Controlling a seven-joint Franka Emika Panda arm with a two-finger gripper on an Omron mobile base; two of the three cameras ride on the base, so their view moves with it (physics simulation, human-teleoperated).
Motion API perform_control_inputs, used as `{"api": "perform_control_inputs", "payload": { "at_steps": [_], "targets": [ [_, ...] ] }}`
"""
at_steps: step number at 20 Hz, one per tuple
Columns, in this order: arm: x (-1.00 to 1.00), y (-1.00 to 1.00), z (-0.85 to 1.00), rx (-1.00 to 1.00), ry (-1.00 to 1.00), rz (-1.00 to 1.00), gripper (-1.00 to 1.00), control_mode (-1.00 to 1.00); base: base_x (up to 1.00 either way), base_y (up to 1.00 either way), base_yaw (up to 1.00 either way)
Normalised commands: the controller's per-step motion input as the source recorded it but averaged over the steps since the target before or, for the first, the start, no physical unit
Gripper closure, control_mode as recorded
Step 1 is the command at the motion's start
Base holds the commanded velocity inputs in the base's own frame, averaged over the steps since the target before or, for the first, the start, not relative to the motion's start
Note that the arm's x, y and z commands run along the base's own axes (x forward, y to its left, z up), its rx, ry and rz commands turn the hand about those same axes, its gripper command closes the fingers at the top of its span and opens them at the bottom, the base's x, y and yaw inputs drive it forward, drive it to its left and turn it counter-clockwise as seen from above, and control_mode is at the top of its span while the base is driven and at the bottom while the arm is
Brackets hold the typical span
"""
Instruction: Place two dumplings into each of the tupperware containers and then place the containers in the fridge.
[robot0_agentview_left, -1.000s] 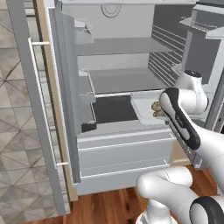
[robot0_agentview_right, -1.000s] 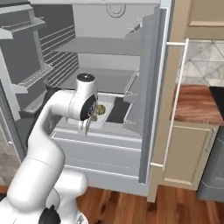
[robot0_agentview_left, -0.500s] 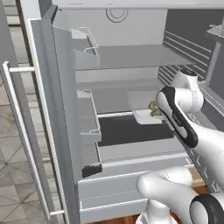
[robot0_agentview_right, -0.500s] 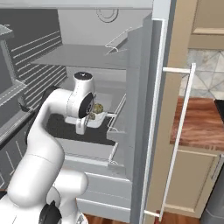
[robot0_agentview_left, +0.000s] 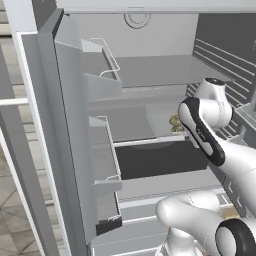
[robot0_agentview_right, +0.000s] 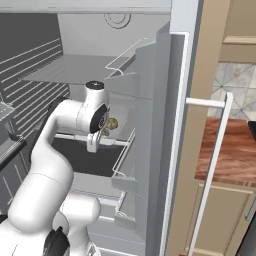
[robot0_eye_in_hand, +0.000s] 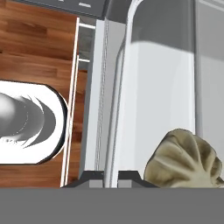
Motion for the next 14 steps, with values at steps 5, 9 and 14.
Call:
{"api": "perform_control_inputs", "payload": {
  "at_steps": [5,9,14],
  "targets": [
    [0.00,0.00,0.00,0.00,0.00,0.00,1.00,1.00,0.20,0.00,0.00],
    [0.00,0.00,0.00,0.00,0.00,0.00,1.00,-1.00,0.00,0.00,0.00],
    [-0.07,0.00,0.00,0.00,-0.14,0.00,1.00,-1.00,0.00,0.00,0.00]
  ]
}}
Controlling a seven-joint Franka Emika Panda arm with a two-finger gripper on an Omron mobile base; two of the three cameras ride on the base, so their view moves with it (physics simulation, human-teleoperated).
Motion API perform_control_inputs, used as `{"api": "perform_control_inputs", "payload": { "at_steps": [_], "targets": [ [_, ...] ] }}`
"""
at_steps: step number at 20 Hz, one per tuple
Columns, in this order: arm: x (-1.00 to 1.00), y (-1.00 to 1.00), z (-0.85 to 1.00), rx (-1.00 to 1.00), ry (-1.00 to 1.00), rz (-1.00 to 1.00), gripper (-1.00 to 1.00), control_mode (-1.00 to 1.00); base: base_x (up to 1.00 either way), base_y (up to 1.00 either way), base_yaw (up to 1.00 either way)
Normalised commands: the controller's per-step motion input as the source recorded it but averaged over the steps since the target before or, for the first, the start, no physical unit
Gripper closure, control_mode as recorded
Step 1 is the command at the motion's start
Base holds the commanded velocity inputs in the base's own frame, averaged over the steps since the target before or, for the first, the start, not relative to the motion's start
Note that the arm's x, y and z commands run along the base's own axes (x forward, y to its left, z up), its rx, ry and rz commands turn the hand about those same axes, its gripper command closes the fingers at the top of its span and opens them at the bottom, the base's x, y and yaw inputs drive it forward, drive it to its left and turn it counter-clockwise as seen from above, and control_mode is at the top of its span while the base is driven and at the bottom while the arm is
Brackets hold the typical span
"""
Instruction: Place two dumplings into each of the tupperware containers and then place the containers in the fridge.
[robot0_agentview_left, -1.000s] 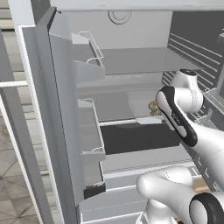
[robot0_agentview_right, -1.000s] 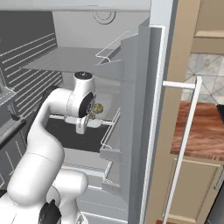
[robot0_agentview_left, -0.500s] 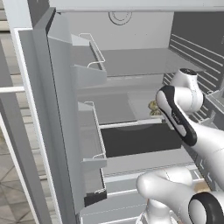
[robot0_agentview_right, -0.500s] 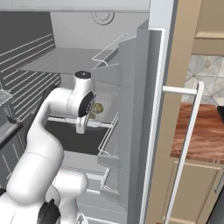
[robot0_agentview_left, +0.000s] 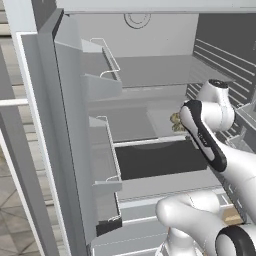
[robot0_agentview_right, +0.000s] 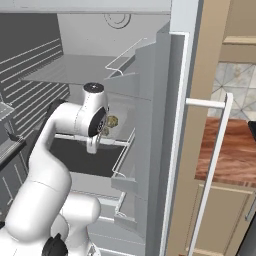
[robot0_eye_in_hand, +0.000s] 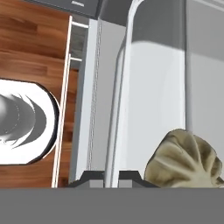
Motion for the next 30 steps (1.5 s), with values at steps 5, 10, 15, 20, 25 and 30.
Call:
{"api": "perform_control_inputs", "payload": {
  "at_steps": [5,10,15,20,25,30],
  "targets": [
    [0.27,-0.01,-0.03,0.00,-0.28,0.00,1.00,-1.00,0.00,0.00,0.00],
    [0.85,-0.06,-0.08,0.00,-0.08,0.00,1.00,-1.00,0.00,0.00,0.00],
    [0.88,-0.01,-0.21,0.00,0.00,0.00,1.00,-1.00,0.00,0.00,0.00],
    [0.82,0.00,-0.25,0.00,0.00,0.00,1.00,-1.00,0.00,0.00,0.00],
    [0.40,0.00,-0.37,0.00,0.00,0.00,1.00,-1.00,0.00,0.00,0.00],
    [0.29,0.00,-0.31,0.00,0.00,0.00,1.00,-1.00,0.00,0.00,0.00]
  ]
}}
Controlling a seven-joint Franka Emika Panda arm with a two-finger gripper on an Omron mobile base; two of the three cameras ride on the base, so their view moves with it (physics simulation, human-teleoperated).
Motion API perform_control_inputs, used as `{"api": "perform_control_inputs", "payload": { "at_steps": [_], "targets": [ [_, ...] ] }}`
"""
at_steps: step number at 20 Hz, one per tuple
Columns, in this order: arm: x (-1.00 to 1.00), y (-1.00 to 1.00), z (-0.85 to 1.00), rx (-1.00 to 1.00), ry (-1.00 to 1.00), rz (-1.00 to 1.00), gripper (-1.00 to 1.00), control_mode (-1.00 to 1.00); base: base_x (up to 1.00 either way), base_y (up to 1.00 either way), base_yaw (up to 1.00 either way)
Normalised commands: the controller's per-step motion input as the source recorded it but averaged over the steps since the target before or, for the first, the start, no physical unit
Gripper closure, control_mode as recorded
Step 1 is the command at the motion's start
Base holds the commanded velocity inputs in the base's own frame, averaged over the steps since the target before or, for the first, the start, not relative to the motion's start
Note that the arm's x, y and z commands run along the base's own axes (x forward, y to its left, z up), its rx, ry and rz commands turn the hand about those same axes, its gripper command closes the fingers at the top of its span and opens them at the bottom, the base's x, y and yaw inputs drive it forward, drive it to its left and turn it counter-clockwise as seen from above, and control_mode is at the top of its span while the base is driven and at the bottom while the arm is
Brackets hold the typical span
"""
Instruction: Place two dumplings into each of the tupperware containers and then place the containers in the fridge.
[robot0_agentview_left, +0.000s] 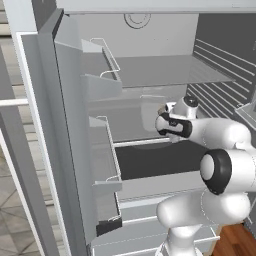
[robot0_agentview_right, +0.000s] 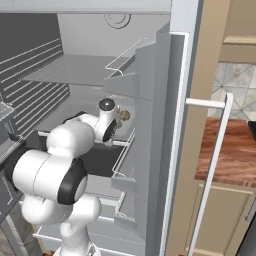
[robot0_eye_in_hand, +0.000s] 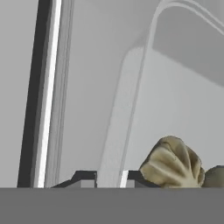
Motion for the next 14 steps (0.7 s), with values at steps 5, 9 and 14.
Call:
{"api": "perform_control_inputs", "payload": {
  "at_steps": [5,9,14],
  "targets": [
    [0.16,0.00,-0.08,0.00,0.00,0.00,1.00,-1.00,0.00,0.00,0.00],
    [0.01,0.00,0.00,0.00,0.00,0.00,-1.00,-1.00,0.00,0.00,0.00],
    [0.00,0.00,0.00,0.00,-0.03,0.00,-1.00,-1.00,0.00,0.00,0.00]
  ]
}}
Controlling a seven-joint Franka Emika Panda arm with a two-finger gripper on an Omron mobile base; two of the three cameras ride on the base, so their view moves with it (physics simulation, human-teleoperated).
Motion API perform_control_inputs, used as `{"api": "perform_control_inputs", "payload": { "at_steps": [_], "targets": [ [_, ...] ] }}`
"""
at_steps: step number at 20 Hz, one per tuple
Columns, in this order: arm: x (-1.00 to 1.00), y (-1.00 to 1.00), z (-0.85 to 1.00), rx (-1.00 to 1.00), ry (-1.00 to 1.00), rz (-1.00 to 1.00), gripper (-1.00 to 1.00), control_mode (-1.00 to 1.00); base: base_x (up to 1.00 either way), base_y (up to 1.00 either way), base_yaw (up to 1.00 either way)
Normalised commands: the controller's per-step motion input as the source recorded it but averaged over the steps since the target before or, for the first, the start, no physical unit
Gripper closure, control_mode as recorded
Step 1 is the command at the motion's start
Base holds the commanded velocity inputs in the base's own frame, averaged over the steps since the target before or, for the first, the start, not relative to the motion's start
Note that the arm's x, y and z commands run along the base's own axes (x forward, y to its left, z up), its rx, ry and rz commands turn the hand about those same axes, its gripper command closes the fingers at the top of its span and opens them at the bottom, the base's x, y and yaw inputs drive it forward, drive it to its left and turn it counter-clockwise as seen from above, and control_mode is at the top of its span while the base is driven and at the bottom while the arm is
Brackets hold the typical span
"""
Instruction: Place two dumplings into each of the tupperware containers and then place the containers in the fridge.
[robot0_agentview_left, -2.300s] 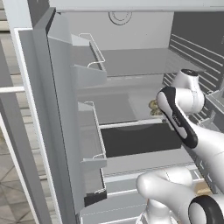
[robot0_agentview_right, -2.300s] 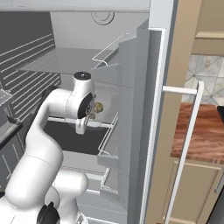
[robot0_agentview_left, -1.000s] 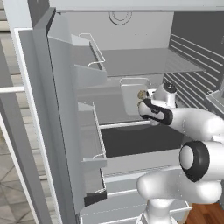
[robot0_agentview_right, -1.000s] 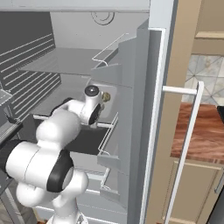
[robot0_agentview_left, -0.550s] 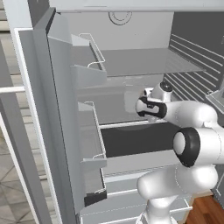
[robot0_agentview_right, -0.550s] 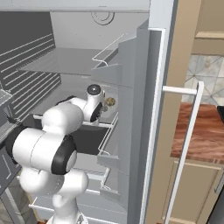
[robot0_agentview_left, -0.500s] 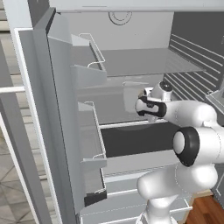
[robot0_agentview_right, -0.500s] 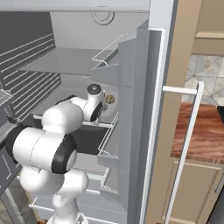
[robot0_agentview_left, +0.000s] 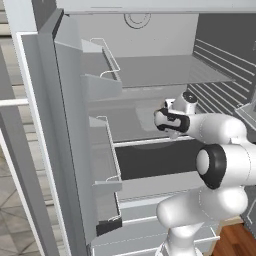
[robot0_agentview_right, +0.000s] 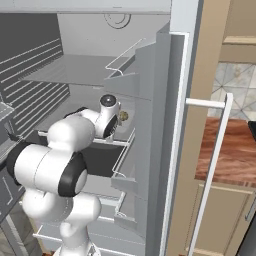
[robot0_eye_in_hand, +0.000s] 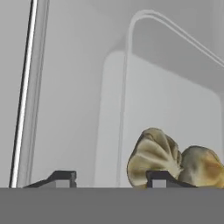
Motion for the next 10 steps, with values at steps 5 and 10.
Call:
{"api": "perform_control_inputs", "payload": {
  "at_steps": [5,10],
  "targets": [
    [-0.27,0.00,0.10,0.00,-0.15,-0.07,-1.00,-1.00,0.00,0.00,0.00],
    [-0.42,0.00,0.39,-0.02,-0.12,-0.14,-1.00,-1.00,0.00,0.00,0.00]
  ]
}}
